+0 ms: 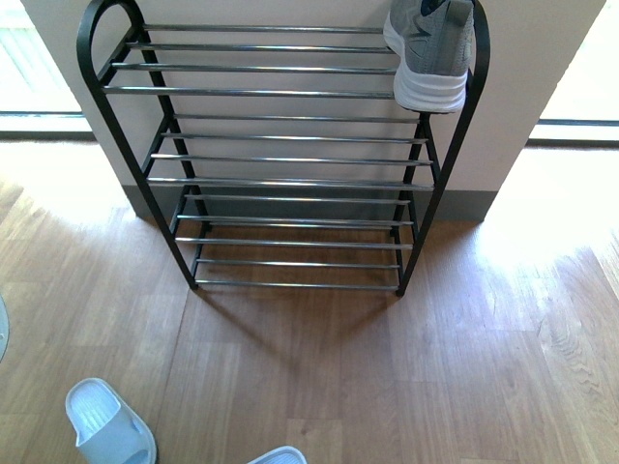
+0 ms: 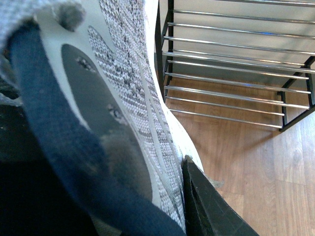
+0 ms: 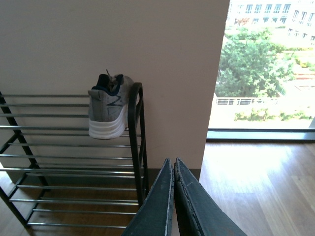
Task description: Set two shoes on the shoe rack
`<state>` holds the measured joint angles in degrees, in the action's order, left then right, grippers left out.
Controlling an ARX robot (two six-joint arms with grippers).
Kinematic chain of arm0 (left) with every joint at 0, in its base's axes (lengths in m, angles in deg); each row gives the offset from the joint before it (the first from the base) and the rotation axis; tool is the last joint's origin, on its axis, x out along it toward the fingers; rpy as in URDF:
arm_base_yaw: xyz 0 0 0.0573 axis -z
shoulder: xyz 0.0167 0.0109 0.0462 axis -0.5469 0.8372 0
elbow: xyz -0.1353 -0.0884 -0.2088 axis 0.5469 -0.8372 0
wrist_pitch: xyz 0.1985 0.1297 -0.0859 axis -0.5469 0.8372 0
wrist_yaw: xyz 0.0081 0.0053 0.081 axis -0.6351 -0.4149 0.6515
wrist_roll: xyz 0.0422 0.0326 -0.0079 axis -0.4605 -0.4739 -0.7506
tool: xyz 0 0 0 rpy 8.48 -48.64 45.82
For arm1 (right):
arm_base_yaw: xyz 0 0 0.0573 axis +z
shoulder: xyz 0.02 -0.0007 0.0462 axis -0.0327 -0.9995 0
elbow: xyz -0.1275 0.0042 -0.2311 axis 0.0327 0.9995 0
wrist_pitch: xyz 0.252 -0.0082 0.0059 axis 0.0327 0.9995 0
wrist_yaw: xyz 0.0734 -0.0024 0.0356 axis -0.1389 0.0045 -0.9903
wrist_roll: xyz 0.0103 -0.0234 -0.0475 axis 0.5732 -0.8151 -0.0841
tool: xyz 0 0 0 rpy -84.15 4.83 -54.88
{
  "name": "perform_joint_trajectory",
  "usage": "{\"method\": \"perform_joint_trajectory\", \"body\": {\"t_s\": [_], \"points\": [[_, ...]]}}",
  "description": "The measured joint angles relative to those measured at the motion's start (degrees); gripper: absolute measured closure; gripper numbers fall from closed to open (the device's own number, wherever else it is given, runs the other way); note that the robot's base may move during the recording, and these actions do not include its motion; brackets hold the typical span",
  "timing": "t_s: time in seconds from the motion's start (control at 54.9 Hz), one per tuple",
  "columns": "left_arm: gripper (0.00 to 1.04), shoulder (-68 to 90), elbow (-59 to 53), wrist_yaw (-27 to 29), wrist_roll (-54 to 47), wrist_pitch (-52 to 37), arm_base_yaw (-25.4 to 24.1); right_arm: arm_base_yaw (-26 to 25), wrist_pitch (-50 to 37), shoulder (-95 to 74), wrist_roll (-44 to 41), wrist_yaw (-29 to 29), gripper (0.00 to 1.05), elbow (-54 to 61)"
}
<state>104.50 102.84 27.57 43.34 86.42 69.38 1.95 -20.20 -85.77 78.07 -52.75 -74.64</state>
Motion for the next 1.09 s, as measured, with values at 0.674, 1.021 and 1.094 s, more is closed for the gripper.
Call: {"method": "perform_joint_trajectory", "body": {"t_s": [0.674, 1.021, 1.094], "points": [[1.02, 0.0, 0.0, 0.0, 0.0, 0.0, 0.0, 0.0, 12.9, 13.1, 0.0, 0.0, 1.03, 0.0], [1.02, 0.0, 0.0, 0.0, 0.0, 0.0, 0.0, 0.0, 24.5, 24.2, 0.0, 0.0, 1.03, 0.0], [1.02, 0.0, 0.0, -0.1, 0.0, 0.0, 0.0, 0.0, 24.5, 24.3, 0.0, 0.0, 1.03, 0.0]]}}
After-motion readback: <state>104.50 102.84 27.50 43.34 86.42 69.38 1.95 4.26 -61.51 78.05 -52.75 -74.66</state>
